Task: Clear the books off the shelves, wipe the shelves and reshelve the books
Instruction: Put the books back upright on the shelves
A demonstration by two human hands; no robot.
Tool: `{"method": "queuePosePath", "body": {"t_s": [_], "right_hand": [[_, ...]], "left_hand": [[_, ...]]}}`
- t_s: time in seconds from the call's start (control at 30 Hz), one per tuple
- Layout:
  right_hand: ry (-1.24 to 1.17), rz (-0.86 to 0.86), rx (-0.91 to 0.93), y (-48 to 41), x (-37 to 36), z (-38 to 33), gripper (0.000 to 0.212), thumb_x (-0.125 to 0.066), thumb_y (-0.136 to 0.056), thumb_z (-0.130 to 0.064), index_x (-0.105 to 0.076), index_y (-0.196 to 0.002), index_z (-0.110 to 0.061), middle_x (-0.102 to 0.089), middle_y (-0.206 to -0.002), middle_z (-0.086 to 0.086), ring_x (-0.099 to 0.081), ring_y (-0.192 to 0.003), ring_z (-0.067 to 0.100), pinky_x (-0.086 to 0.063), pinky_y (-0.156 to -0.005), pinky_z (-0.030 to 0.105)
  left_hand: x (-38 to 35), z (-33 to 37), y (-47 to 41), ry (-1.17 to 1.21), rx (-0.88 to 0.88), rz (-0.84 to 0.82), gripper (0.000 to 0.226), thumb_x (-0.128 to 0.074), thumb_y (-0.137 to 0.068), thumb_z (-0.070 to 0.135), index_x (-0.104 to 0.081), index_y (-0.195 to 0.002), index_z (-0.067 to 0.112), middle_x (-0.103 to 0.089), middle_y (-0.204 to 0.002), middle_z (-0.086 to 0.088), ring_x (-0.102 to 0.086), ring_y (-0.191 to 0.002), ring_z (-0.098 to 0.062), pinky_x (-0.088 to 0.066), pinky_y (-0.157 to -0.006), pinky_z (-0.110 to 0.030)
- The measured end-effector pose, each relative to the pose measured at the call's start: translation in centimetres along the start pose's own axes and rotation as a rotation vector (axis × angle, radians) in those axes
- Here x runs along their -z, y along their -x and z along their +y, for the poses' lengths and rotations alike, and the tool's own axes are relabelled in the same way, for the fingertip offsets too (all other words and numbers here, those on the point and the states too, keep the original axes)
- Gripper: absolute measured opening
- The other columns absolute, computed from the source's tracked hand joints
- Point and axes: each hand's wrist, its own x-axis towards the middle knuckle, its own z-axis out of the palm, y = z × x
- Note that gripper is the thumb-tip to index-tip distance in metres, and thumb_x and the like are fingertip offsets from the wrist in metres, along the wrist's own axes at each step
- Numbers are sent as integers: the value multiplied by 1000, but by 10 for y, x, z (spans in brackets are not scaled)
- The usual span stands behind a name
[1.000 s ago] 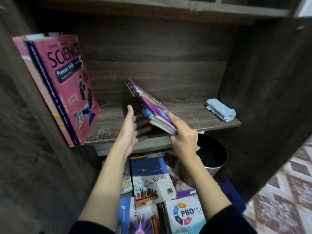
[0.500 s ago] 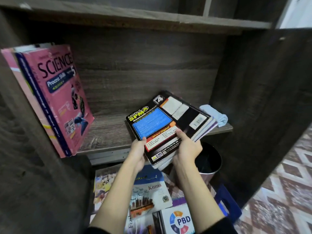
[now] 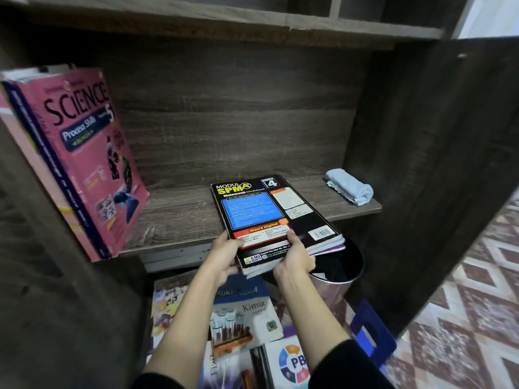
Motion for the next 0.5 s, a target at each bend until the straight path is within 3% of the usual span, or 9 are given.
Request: {"method": "queuePosePath", "body": {"t_s": [0.1, 0.23, 0.37, 0.43, 0.5], "right_hand": [[13, 28, 7, -6, 0, 3, 57, -69, -79, 6, -42, -128, -4, -62, -109, 21, -62, -75, 31, -47, -45, 37], [97, 55, -23, -10, 2, 0, 67, -74, -76, 1, -33, -128, -9, -59, -107, 21, -63, -75, 33, -49, -47, 41], [178, 91, -33, -17, 8, -10, 95, -85, -67, -11, -20, -137, -14, -53, -117, 16, -60, -96, 35, -53, -79, 54], [216, 140, 86, -25, 12, -22, 104, -86, -67, -23, -16, -143, -13, -47, -128, 15, -55, -108, 34, -49, -91, 50], [331, 211, 207, -34, 16, -36, 101, -82, -71, -36, -19, -145, -11, -37, -143, 20, -45, -124, 36, -39, -104, 44]], "left_hand": [[4, -2, 3, -40, 26, -53, 51, -51, -95, 6, -36, -140, 25, -63, -117, -8, -65, -95, -25, -56, -69, -40], [6, -4, 8, -55, 58, -101, 66, -53, -94, 10, -20, -148, 30, -64, -107, -3, -64, -94, -29, -55, -77, -47], [5, -4, 9, -81, 65, -85, 79, -57, -92, 18, -7, -151, 31, -36, -148, -13, -50, -121, -37, -53, -80, -47], [3, -4, 9, -86, 52, -61, 80, -59, -91, 20, -7, -151, 31, -32, -151, -12, -51, -119, -36, -52, -85, -48], [1, -3, 9, -105, 32, -36, 79, -59, -91, 20, -9, -151, 29, -34, -150, -12, -54, -112, -32, -52, -81, -45]]}}
